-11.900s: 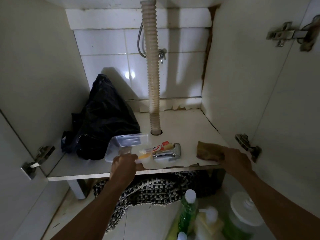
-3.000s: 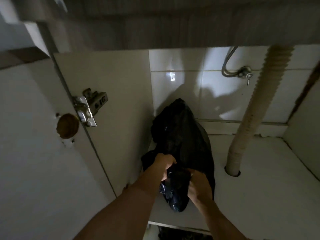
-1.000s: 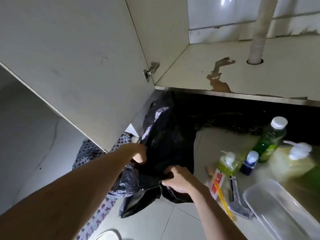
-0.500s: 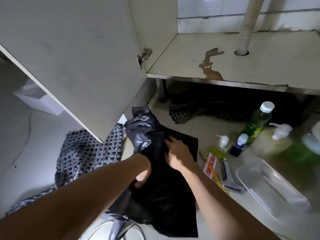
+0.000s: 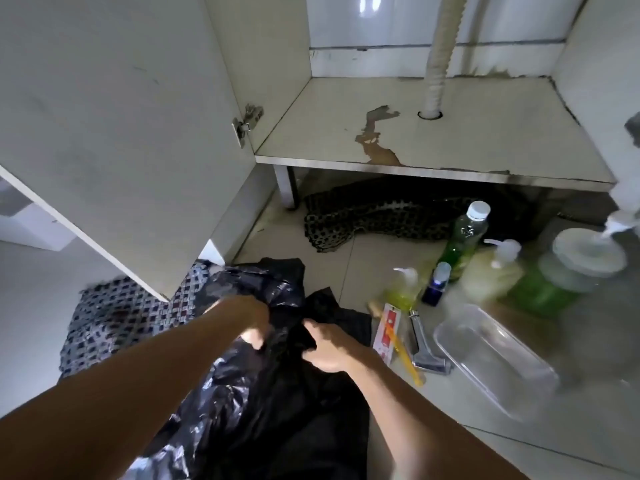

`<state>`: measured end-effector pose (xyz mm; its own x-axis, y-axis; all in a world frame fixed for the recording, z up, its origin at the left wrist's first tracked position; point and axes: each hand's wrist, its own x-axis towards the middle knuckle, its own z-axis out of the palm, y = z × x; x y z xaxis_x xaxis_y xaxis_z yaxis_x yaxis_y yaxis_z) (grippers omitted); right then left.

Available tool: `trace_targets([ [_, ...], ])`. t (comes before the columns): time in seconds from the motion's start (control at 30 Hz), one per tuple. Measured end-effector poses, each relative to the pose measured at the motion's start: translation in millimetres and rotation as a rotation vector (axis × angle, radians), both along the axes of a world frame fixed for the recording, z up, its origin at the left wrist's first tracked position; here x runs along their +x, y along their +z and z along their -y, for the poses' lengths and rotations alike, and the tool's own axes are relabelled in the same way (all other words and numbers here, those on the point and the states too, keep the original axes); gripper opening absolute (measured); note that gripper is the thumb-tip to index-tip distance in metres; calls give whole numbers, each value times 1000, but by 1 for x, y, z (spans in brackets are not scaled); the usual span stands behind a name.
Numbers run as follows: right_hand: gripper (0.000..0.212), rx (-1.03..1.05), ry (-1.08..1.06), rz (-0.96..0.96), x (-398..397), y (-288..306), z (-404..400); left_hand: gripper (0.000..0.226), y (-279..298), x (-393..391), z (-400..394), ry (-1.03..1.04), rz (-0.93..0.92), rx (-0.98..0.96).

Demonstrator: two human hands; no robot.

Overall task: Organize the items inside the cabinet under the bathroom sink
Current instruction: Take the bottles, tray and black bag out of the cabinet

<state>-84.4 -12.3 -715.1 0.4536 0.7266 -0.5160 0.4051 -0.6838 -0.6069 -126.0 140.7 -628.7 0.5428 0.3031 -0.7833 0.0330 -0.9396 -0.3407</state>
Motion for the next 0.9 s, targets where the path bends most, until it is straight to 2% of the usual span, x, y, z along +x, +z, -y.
trace_targets([
  [0.1,53,-30,18,46,27,30,18,40,15,8,-3,19,47,52],
  [0.2,38,-135,72,192,72,78,45,34,45,28,25,5,352,12],
  [0.3,25,-190,53,425,114,136,79,29,58,63,81,20,534,-184],
  [0.4,20,-204,-34,561,142,169,115,29,55,87,144,161,508,-474],
  [0.5,15,-160,-121,513,156,158,144,30,27,91,194,311,397,-658],
  [0.57,13,-245,-63,482,158,132,156,34,-3,86,218,398,373,-736],
  [0.63,13,-285,-48,467,155,101,165,37,-36,73,240,578,359,-820],
  [0.73,12,-275,-54,477,141,66,170,59,-90,48,271,845,364,-890],
  [0.83,27,-228,58,481,128,38,164,76,-133,35,300,1070,391,-927],
  [0.9,33,-165,208,545,120,24,154,71,-155,38,312,1142,453,-906],
])
